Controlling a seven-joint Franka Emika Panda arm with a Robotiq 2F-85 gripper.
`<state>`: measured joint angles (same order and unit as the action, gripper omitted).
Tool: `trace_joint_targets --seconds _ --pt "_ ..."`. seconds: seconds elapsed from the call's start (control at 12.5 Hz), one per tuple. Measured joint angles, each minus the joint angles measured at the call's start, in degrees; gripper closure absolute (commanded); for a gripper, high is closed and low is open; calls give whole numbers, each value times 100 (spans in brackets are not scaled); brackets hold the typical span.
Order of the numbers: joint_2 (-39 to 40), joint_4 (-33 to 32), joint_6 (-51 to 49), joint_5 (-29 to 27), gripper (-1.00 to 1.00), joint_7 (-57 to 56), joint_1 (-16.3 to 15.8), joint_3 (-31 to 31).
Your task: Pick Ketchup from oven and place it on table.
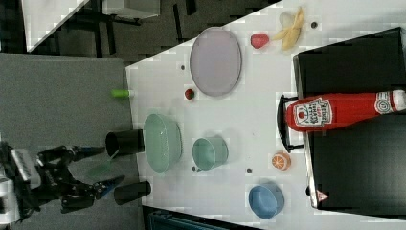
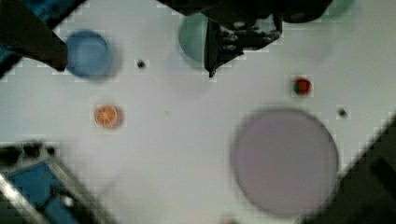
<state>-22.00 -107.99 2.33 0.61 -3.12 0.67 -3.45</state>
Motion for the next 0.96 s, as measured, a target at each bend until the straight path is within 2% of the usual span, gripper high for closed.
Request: trace_joint_targets --seconds 0.4,0.64,0.96 --pt "639 -39 936 8 -100 0 82 -1021" --pt "1182 -134 1260 -52 -100 0 329 -1686" --pt "1860 -190 2142 -47 -100 0 483 -2668"
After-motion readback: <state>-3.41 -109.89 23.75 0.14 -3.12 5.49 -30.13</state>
